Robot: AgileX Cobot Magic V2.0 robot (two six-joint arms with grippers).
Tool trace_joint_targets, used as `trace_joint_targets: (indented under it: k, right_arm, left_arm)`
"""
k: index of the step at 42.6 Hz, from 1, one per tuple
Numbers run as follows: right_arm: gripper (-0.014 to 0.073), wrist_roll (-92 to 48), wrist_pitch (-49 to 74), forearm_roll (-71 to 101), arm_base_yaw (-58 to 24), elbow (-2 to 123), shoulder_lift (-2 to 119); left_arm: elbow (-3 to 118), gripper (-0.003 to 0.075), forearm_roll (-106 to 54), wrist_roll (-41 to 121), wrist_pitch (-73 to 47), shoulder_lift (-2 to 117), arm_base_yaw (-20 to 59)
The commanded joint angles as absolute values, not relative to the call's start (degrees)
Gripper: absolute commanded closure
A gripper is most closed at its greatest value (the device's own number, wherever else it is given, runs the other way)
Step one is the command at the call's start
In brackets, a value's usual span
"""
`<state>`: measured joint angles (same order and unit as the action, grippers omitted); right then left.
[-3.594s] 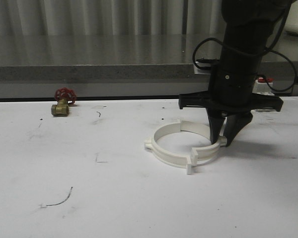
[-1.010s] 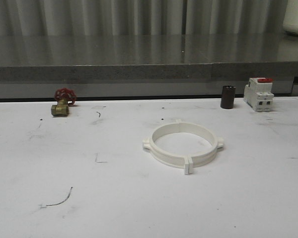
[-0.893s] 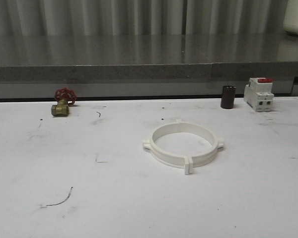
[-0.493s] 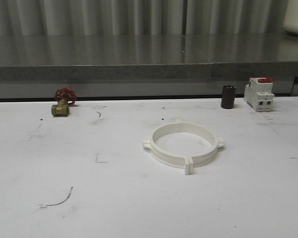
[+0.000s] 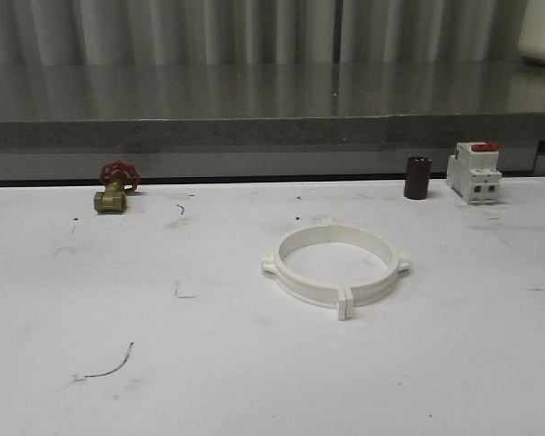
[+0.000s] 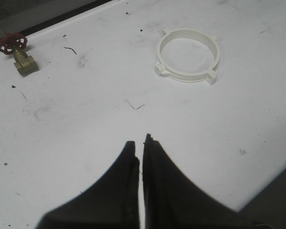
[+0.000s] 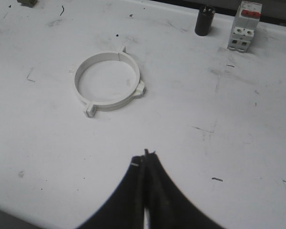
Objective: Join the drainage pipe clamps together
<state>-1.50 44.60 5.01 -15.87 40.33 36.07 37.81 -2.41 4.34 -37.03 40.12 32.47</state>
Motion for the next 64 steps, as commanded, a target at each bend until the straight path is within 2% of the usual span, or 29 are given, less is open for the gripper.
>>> trace_joint_targets:
  k: [1,8,13,26,32,40,64]
  right_arm:
    - [0.0713,-2.2,41.4,5.4,-15.6,41.7,35.9]
    - [0.0713,-2.2,41.4,5.4,-15.6,41.7,35.9]
    - [0.0713,-2.2,41.4,5.4,-15.6,41.7,35.9]
    - [0.0713,-2.2,41.5,5.4,-15.6,41.7,35.9]
    - [0.0713,-2.2,41.5,5.4,-15.6,41.7,35.9]
    - [0.0713,-2.2,41.5,5.4,-15.6,41.7,35.9]
    - [0.0713,-2.2,41.6,5.4,-15.6,41.7,36.1]
  left_arm:
    - [39.3,0.0741,-3.0,4.3,-33.2,40.0,32.4]
    - [39.3,0.0741,-2.9,4.3,-33.2,40.0,32.4]
    - [37.2,0.0741,3.4,4.3,-28.9,37.2,31.6]
    - [14.5,0.0741,4.3,4.3,-2.7,18.1,14.1]
    - [4.3,0.0741,0.8,4.3,3.3,8.2,7.7]
    - [-1.6,0.0741,-4.2,4.3,4.2,1.7,2.2]
    - [-1.5,0.0741,-4.1,4.3,2.7,-0.9,0.8]
